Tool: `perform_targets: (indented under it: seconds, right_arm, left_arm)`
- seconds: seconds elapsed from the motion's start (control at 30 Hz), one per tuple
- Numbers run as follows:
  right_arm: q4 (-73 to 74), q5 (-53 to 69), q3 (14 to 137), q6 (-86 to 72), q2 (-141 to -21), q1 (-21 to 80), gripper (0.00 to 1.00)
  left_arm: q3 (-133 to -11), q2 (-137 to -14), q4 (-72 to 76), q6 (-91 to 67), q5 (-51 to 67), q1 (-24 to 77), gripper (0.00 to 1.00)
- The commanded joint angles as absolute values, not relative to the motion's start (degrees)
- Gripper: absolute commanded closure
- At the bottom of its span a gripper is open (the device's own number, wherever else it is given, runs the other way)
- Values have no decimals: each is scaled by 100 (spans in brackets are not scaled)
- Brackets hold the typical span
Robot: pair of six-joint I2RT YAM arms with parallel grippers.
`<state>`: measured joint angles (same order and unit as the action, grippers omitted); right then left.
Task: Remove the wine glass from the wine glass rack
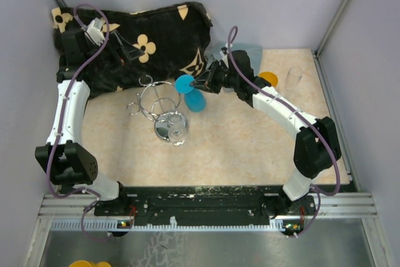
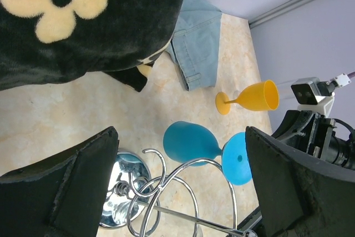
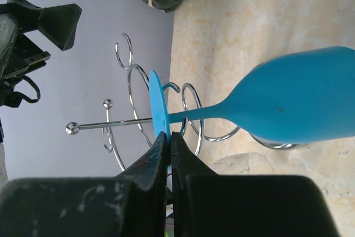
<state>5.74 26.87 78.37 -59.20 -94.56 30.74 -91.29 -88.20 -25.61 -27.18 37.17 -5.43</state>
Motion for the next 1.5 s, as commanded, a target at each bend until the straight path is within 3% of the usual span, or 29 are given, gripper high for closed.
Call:
perform_targets:
  seconds: [0.0,0.37,1.23,1.47]
  right_arm:
    - [426,2630,8109,-5951,-9185,3151,100]
    - [-1246,2984,7274,-7164,-9096,3033,100]
    - [-637,2518,7562,-6869,-9147,2764,100]
    - [-252,2461,7836,-6605,-9047,2499,100]
  left_arm:
    - [-9039,-8745,-2387,-2718,3841,-584,0]
    - [-9027,-8719,-2408,-2703,3859,-584,0]
    - [-9089,-8807,-2356,-2719,3893,-589,0]
    - [-9704,-8938,-2211,-2914,4190,-582,0]
